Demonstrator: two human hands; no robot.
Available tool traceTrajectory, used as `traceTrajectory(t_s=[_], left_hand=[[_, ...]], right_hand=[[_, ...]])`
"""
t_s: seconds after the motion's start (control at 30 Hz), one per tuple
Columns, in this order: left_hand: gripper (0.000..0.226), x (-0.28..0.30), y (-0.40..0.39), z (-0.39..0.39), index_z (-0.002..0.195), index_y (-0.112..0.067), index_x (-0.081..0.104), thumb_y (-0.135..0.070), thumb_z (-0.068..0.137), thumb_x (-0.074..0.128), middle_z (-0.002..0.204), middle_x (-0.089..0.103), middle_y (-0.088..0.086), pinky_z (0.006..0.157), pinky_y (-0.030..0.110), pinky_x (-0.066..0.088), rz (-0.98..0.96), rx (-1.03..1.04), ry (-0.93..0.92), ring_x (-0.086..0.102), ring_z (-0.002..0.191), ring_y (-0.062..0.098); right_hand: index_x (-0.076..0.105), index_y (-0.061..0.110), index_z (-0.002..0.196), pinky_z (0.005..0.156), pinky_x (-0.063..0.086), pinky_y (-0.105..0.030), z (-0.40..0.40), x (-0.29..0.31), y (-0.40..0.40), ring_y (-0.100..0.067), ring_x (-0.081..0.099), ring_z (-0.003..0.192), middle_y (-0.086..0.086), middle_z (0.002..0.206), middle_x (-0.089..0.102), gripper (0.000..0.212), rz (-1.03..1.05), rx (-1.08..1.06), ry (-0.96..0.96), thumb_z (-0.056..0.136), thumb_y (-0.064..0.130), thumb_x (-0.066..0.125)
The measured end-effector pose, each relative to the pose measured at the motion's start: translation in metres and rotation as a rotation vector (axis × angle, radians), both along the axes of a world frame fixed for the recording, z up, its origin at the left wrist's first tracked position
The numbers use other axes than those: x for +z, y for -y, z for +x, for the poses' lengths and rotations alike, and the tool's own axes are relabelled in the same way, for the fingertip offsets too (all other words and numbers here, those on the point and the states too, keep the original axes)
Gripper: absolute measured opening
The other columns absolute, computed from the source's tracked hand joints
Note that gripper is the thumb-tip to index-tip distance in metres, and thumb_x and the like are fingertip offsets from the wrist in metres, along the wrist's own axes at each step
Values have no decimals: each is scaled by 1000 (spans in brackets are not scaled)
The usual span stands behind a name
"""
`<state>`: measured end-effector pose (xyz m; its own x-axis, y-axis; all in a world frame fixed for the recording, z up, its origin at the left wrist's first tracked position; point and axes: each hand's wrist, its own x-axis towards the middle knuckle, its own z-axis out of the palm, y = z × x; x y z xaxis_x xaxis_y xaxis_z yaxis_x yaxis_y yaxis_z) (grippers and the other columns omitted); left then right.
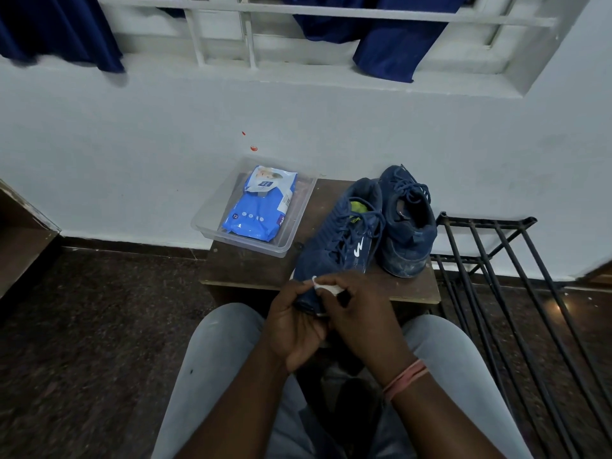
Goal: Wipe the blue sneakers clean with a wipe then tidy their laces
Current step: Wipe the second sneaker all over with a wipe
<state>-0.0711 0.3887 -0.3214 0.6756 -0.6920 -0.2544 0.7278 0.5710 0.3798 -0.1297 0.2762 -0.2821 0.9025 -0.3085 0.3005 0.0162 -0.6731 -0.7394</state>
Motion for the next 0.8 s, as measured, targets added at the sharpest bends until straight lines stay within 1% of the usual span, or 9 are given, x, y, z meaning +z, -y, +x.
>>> traceTrajectory(t_s=[0.07, 0.13, 0.27, 0.33, 0.43, 0.5, 0.63, 0.73, 0.8], left_hand=[[43, 3, 0, -1, 115, 5, 72, -8, 75, 79, 118, 71, 23, 84, 41, 61, -10, -6, -23, 71, 107, 33], [36, 3, 1, -2, 118, 6, 69, -9, 88, 58, 116, 71, 24, 82, 40, 62, 31, 23, -50, 72, 103, 32], [42, 0, -1, 0, 96, 2, 79, -17, 90, 42, 95, 77, 17, 76, 34, 63, 81, 8, -10, 76, 86, 25], [40, 2, -2, -1, 101, 1, 80, -16, 90, 45, 104, 76, 17, 82, 36, 62, 69, 6, -7, 75, 94, 26], [48, 0, -1, -1, 127, 4, 67, -12, 81, 67, 130, 64, 25, 92, 44, 58, 30, -6, 0, 66, 112, 35], [59, 0, 0, -2, 127, 5, 67, -11, 72, 79, 129, 64, 26, 89, 44, 59, -5, -14, -8, 67, 111, 36], [65, -4, -2, 1, 118, 2, 72, -11, 58, 90, 116, 72, 21, 88, 41, 61, 8, 44, -5, 73, 104, 31], [58, -3, -1, 0, 124, 2, 70, -11, 68, 82, 122, 70, 22, 90, 43, 59, -3, 9, 0, 71, 106, 32], [57, -2, 0, -1, 127, 1, 68, -9, 72, 78, 125, 69, 22, 91, 44, 59, -11, 8, -16, 70, 107, 33]], right_hand=[[76, 22, 95, 83, 50, -29, 4, -4, 7, -6, 61, 87, 9, 92, 72, 16, -140, -89, 7, 84, 10, 75], [74, 19, 88, 78, 51, -32, 4, -1, 6, -11, 61, 81, 5, 87, 70, 11, -175, -118, -13, 85, 9, 73], [74, 19, 85, 71, 42, -8, -3, 10, -4, -1, 62, 82, 14, 83, 68, 12, 58, 66, -150, 93, 14, 67], [76, 20, 87, 72, 45, -12, -4, 12, 5, -2, 63, 82, 13, 84, 68, 9, 18, 148, -148, 91, 15, 69], [73, 14, 80, 70, 48, -34, -1, 4, 21, -18, 62, 76, -2, 79, 68, 12, -216, 73, -134, 86, 18, 63], [72, 13, 80, 70, 48, -34, -2, 4, 19, -20, 62, 75, -3, 79, 68, 14, -216, 37, -131, 85, 18, 60], [74, 20, 88, 75, 48, -22, -5, 11, 6, -6, 61, 80, 7, 84, 67, 7, -46, 204, -117, 89, 15, 70], [72, 20, 79, 70, 47, -33, -1, 4, 18, -17, 58, 75, 1, 78, 64, 9, -237, 123, -129, 83, 14, 66], [70, 18, 75, 68, 44, -32, -1, 6, 19, -20, 57, 74, -1, 76, 63, 9, -320, 48, -158, 79, 13, 65]])
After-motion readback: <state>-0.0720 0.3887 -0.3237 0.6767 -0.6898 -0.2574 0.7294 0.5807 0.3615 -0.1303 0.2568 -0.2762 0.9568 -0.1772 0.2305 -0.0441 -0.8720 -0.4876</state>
